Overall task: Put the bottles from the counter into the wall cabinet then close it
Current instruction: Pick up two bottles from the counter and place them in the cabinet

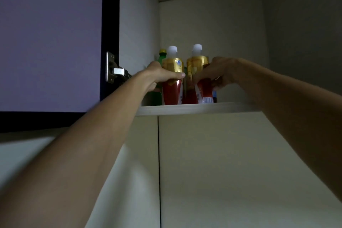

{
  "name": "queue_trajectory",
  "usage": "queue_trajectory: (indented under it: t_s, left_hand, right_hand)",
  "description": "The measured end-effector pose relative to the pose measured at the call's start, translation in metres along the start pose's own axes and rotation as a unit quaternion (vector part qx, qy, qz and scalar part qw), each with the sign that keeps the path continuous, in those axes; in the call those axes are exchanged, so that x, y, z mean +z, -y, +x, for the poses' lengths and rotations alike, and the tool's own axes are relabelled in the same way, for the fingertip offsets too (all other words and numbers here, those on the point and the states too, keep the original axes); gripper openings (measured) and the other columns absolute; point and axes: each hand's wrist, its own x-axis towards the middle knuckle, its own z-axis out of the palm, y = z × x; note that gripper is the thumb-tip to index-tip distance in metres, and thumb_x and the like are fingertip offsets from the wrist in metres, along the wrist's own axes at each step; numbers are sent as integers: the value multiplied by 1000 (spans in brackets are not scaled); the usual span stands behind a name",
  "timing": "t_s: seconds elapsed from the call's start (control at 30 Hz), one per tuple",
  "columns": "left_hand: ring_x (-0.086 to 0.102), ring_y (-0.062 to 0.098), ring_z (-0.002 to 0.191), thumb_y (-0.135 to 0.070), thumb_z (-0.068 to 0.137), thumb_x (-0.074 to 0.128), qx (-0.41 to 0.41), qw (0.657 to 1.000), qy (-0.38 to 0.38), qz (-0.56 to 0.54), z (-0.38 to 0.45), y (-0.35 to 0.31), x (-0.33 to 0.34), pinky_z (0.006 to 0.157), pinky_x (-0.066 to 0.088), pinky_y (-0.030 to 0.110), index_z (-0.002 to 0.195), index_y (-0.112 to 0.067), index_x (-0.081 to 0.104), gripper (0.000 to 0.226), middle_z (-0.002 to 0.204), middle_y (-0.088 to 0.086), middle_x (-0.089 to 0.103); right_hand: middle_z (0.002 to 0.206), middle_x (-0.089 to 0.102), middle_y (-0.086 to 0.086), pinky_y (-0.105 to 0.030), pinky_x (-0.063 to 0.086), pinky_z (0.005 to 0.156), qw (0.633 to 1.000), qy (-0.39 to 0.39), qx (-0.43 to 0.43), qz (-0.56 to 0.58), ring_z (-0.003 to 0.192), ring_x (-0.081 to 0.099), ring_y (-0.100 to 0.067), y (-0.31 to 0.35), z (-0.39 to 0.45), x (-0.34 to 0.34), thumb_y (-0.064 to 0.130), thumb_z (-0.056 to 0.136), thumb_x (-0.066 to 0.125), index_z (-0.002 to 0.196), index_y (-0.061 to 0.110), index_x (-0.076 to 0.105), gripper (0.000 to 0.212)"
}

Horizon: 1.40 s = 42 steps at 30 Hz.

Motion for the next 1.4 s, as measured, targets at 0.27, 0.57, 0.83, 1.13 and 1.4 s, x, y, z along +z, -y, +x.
queue_trajectory:
  t_s: [0.27, 0.57, 0.83, 1.13, 1.4]
  left_hand:
    - [60, 26, 114, -15, 92, 67, -8, 996, 9, 85, 18, 7, -4, 94, 53, 42, 118, -9, 57, 29, 126, 12, 64]
    - [66, 26, 96, -10, 95, 58, 42, 976, -54, 206, 22, 18, 5, 84, 60, 44, 142, -12, 34, 52, 128, 13, 55]
    - [48, 37, 132, -52, 82, 72, 105, 945, -49, 306, 25, 16, 9, 105, 43, 55, 157, -32, 5, 102, 154, 12, 39]
    - [49, 37, 131, -34, 89, 70, 107, 918, -79, 374, 43, 30, 1, 107, 40, 54, 154, -18, 20, 84, 145, 19, 48]
    - [46, 36, 125, -32, 86, 74, 106, 859, -158, 476, 42, 30, -3, 96, 45, 42, 148, -6, 29, 80, 138, 22, 40]
  right_hand:
    - [122, 64, -21, -48, 53, 98, 998, 51, 47, 0, 110, 65, -38, -5, 25, -2, 1, 88, 68, 125, -7, 55, 39]
    - [131, 53, -23, -56, 46, 103, 990, 104, 96, -6, 127, 51, -45, -11, 50, -2, 2, 97, 56, 135, -3, 48, 39]
    - [135, 57, -27, -55, 47, 104, 986, 114, 115, -44, 123, 57, -42, -6, 66, 16, -1, 100, 47, 141, -3, 42, 41]
    - [125, 64, -22, -51, 47, 105, 983, 135, 112, -60, 116, 63, -37, 8, 81, 40, 5, 99, 50, 134, -1, 49, 35]
    - [125, 65, -23, -47, 50, 102, 982, 129, 79, -109, 113, 65, -35, 22, 86, 58, 5, 100, 51, 130, -3, 51, 32]
